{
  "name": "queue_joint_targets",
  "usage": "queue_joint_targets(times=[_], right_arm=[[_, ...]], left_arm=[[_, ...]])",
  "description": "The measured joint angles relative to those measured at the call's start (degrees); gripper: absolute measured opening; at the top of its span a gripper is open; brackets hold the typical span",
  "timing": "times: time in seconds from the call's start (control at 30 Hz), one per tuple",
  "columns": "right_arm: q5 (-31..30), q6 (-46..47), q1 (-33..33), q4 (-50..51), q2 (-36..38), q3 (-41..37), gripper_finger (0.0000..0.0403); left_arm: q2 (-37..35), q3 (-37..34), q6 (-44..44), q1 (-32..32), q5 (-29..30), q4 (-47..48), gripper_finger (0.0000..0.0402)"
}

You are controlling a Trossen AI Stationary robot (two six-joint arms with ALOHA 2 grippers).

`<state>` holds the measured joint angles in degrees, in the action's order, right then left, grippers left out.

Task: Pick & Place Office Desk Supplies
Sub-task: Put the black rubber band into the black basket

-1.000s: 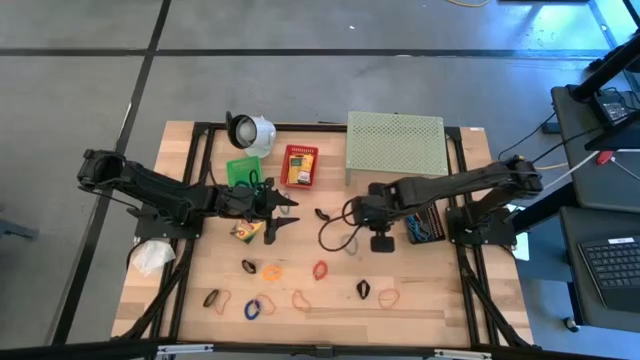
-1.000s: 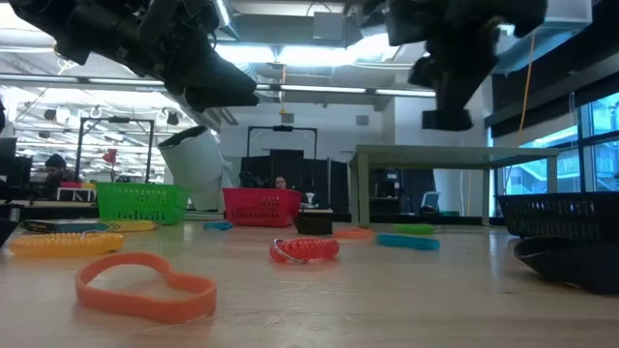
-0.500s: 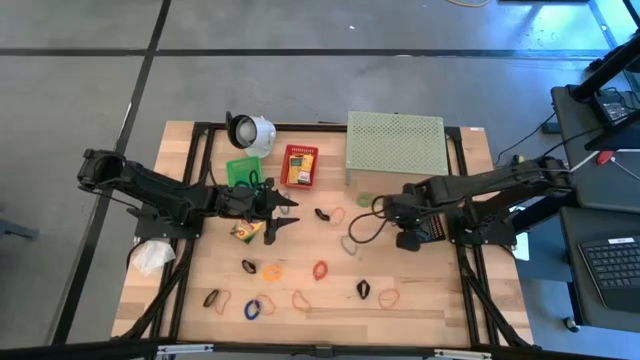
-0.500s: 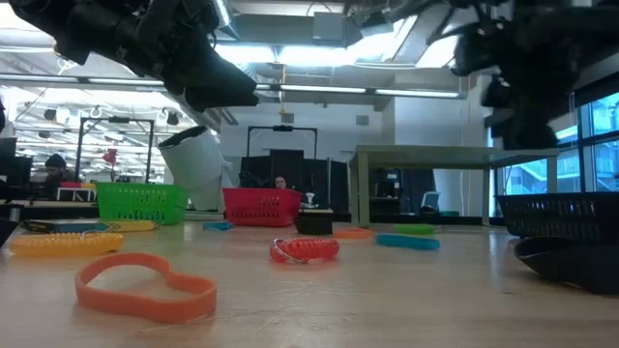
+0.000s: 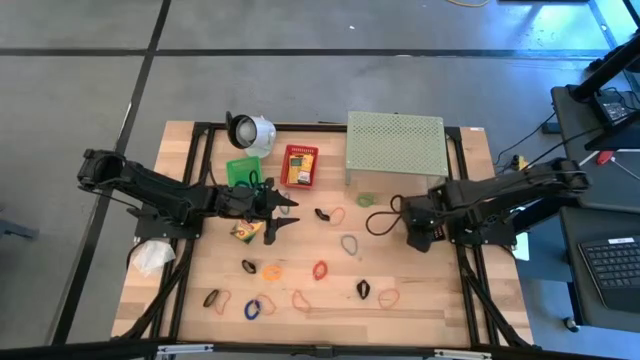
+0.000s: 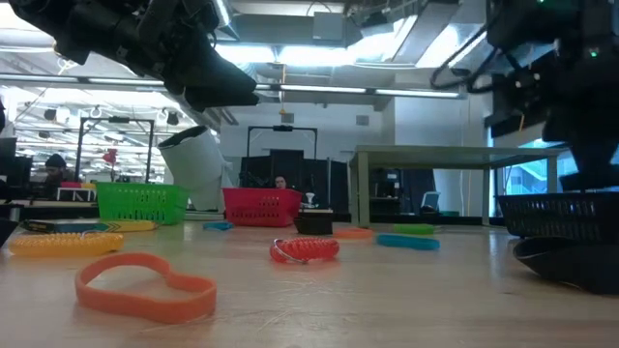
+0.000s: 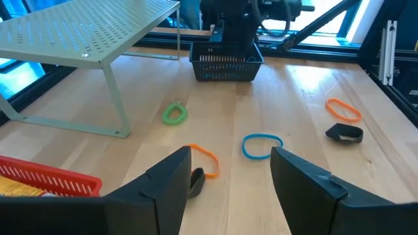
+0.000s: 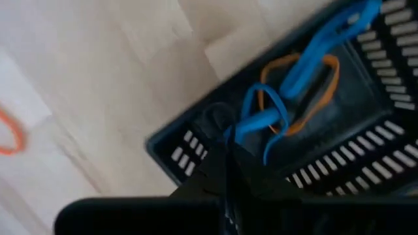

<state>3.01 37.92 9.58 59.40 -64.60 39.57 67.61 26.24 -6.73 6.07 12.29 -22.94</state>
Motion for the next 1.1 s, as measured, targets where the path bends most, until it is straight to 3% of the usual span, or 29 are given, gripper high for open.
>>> queue_joint_targets(times=[0.3, 0.7, 0.9, 1.1], right_arm=[[1.54, 2.21, 0.00, -0.23, -0.02, -4.32, 0.0002], [-0.51, 1.47, 0.00, -2.41, -0.02, -4.46, 0.0006], [-0.64, 2.30, 0.00, -2.41, -0.04, -4.46, 0.0035], [-0.64, 2.38, 0.00, -2.41, -0.04, -4.46, 0.0091]], left_arm=[[0.00, 0.00, 0.01, 0.00, 0.00, 0.00, 0.0203], [0.00, 0.00, 0.01, 0.00, 0.00, 0.00, 0.0203], [0.00, 0.00, 0.01, 0.00, 0.00, 0.00, 0.0203], [0.00, 0.00, 0.01, 0.00, 0.00, 0.00, 0.0203]])
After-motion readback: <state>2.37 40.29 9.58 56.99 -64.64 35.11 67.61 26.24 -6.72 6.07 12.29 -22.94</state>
